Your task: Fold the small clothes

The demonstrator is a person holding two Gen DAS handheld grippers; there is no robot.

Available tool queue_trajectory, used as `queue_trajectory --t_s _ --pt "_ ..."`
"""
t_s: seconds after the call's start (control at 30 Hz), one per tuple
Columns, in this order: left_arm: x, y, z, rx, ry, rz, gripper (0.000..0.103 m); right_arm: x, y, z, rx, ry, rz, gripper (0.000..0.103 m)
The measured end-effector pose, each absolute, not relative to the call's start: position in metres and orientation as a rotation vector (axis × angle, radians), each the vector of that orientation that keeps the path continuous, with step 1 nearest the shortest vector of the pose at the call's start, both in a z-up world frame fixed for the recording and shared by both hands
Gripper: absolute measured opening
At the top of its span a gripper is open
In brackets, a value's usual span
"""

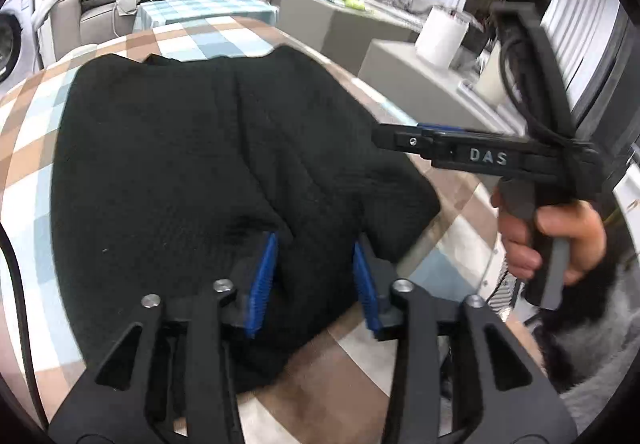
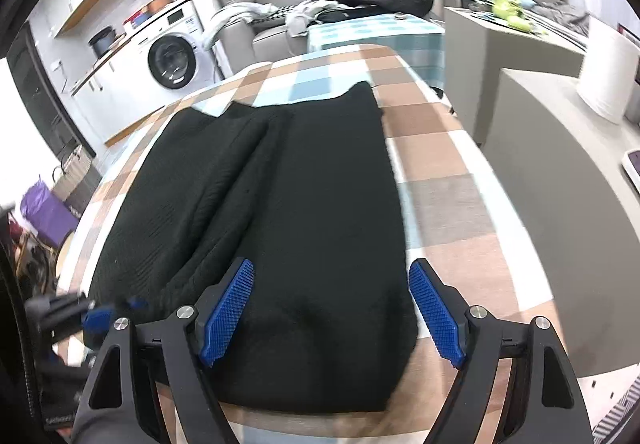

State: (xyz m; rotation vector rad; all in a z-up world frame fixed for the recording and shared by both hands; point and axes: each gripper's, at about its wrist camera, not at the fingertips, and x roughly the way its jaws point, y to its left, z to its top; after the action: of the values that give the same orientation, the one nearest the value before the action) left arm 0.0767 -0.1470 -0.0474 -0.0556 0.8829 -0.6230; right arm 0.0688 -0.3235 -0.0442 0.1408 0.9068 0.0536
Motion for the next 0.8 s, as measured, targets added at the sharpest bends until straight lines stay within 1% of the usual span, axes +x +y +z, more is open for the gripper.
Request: queue_trajectory --t_s 0.03,0.07,0.27,0.37,0.4,0.43,0.47,0.5,0.53,0.57,0.6,0.7,0.77,0.8 --pt "0.074 -0.14 -0.044 -0.078 0.872 -0.621 0.053 0.069 -0.328 -0.042 0.159 0.906 0.057 0.082" --pt "0.072 -0.131 -0.039 -0.099 0.858 -0.613 0.06 0.07 -0.33 -0.041 0.181 0.906 0.068 0.082" --pt "0.067 -0.087 -0.022 -0.155 0.797 -0.47 0.062 0.079 -0.31 -0.041 0.307 0.947 0.288 0.081" --pt "0.07 -0.067 -0.029 -0.124 0.83 -0.394 0.062 0.088 -0.286 -0.05 0.327 0.974 0.372 0.079" --pt "0.072 -0.066 -0.035 -0.125 0.846 -0.388 0.062 0.093 -0.28 -0.054 0.326 0.979 0.385 0.076" --pt "0.074 -0.063 -0.042 -0.121 0.877 -0.379 0.062 0.102 -0.271 -0.061 0.315 0.999 0.388 0.068" --pt "0.075 -0.062 -0.046 -0.111 0.89 -0.379 0.062 0.106 -0.267 -0.065 0.301 1.013 0.394 0.062" --pt "0.075 -0.062 -0.049 -0.102 0.89 -0.378 0.062 0.113 -0.262 -0.072 0.286 1.035 0.4 0.05" --pt "0.074 -0.063 -0.053 -0.093 0.888 -0.373 0.062 0.119 -0.258 -0.077 0.268 1.06 0.398 0.029" --pt "0.074 -0.062 -0.054 -0.096 0.889 -0.373 0.062 0.124 -0.255 -0.078 0.249 1.063 0.4 0.015" --pt "0.074 -0.063 -0.055 -0.102 0.89 -0.377 0.062 0.126 -0.253 -0.076 0.243 1.055 0.411 0.007" --pt "0.075 -0.064 -0.055 -0.116 0.882 -0.383 0.062 0.124 -0.254 -0.057 0.222 0.991 0.43 0.005" --pt "0.08 -0.076 -0.062 -0.105 0.882 -0.398 0.062 0.129 -0.257 -0.066 0.176 1.04 0.35 0.006" --pt "0.081 -0.081 -0.065 -0.084 0.892 -0.403 0.062 0.131 -0.262 -0.073 0.176 1.077 0.314 0.01"
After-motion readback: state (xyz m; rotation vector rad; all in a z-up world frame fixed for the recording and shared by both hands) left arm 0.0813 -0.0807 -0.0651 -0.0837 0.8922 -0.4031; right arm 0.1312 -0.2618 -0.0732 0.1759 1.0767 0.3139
